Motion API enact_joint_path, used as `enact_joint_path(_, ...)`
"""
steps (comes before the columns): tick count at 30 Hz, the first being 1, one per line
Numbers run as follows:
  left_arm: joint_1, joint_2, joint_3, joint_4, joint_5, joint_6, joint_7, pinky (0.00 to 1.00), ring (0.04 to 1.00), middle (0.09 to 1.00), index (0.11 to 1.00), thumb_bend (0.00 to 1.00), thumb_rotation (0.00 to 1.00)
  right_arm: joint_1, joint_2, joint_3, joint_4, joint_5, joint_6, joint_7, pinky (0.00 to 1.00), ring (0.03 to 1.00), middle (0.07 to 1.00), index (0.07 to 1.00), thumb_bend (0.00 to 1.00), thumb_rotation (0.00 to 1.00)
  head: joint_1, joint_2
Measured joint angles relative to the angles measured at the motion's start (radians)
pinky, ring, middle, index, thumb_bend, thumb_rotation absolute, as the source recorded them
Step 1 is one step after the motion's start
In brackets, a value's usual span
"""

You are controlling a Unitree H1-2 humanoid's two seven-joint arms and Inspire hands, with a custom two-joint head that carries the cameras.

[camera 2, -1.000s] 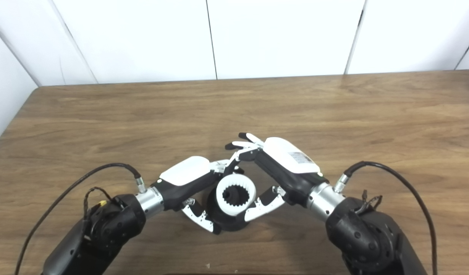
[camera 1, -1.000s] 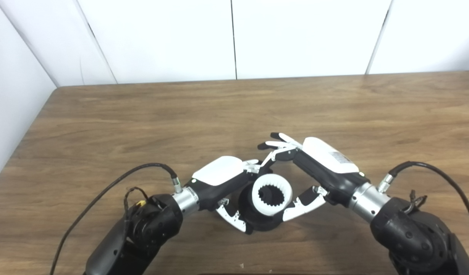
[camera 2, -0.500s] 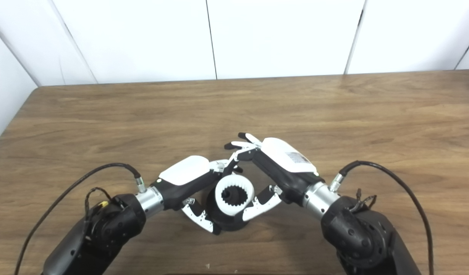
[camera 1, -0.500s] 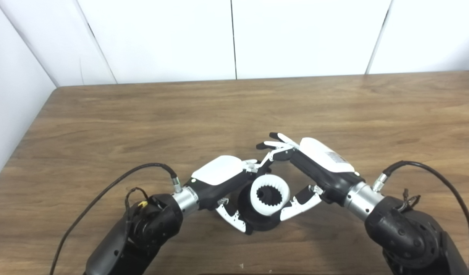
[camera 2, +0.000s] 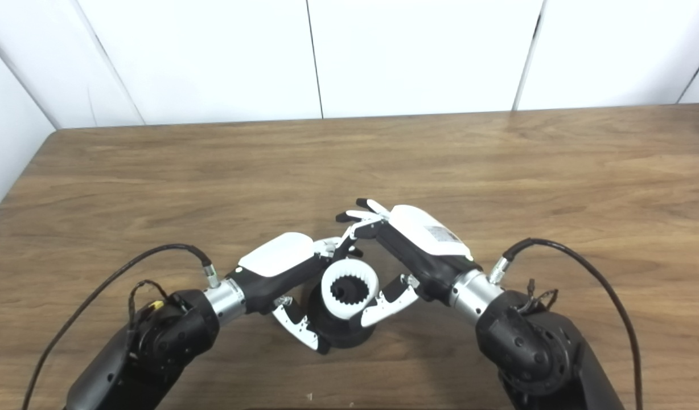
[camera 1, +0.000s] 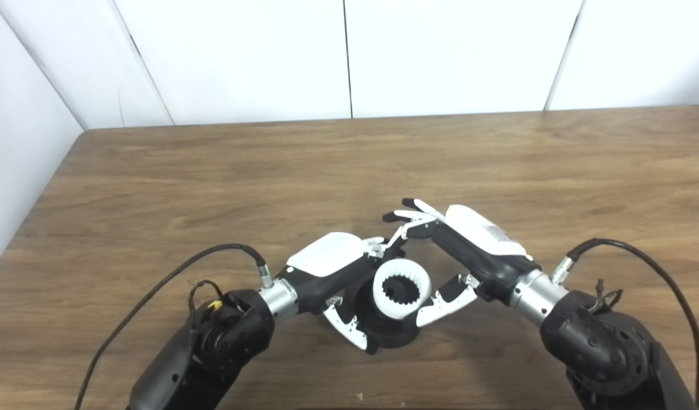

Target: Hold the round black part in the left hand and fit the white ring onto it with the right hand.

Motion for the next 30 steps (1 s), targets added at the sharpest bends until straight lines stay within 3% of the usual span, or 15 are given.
enact_joint_path(30, 0.002, 0.000, -0.002, -0.003, 0.004, 0.009, -0.004, 0.89, 0.963, 0.910, 0.707, 0.80, 0.18, 0.001, 0.005, 0.016, 0.000, -0.019, -0.028, 0.008, 0.94, 1.000, 0.893, 0.491, 0.52, 0.15, 0.005, 0.014)
